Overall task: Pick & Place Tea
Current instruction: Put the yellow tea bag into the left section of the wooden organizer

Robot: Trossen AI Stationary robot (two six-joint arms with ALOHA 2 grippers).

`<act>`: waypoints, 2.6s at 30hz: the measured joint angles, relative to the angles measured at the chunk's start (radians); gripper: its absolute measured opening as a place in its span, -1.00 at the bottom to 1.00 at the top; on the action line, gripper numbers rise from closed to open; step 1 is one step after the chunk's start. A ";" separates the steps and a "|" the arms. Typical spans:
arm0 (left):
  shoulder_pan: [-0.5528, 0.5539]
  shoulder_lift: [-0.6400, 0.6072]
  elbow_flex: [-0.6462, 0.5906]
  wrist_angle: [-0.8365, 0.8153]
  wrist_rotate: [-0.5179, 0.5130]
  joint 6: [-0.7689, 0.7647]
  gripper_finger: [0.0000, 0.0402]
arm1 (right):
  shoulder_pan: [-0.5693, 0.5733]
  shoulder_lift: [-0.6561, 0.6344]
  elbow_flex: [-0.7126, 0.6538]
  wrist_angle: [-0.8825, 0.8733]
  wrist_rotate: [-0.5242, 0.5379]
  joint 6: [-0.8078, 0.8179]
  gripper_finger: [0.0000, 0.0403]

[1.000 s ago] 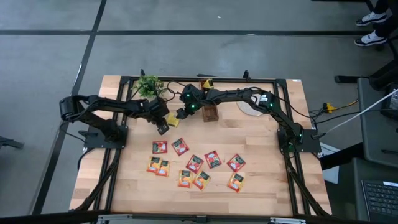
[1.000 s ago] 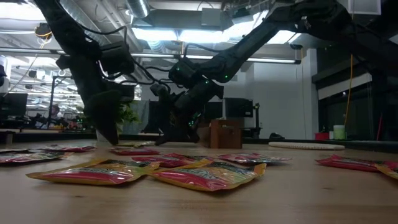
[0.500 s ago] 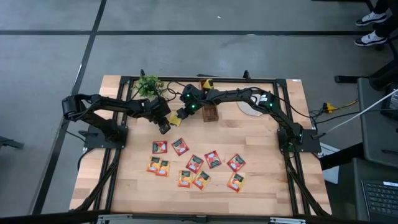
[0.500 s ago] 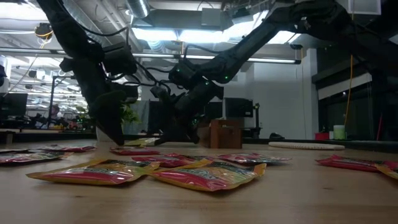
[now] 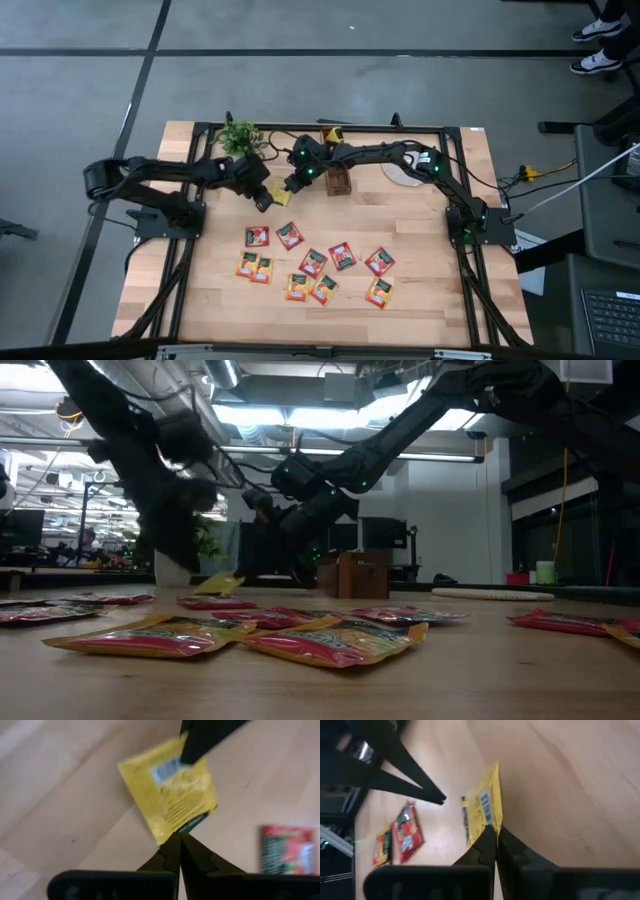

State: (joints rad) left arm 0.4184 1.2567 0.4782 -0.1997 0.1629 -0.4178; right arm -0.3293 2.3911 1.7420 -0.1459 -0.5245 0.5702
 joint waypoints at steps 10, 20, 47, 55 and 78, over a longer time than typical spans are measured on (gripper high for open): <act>0.013 -0.346 0.003 -0.018 -0.043 -0.197 -0.99 | -0.013 -0.133 0.000 -0.033 -0.026 -0.124 -0.99; 0.023 -0.551 0.003 0.018 -0.117 -0.252 -0.99 | -0.002 -0.341 0.000 -0.220 0.113 -0.448 -0.99; 0.023 -0.578 0.003 0.508 -0.299 -0.101 -0.14 | 0.024 -0.583 0.001 0.048 0.359 -0.440 -1.00; 0.023 -0.578 0.003 0.758 -0.293 -0.066 -0.04 | 0.024 -0.583 0.001 0.308 0.309 -0.362 -1.00; 0.022 -0.453 0.167 0.923 -0.090 -0.032 0.20 | 0.026 -0.584 0.002 0.468 0.212 -0.235 -1.00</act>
State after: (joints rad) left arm 0.4404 0.8041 0.6450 0.7229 0.0729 -0.4496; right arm -0.3035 1.8076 1.7439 0.3222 -0.3126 0.3347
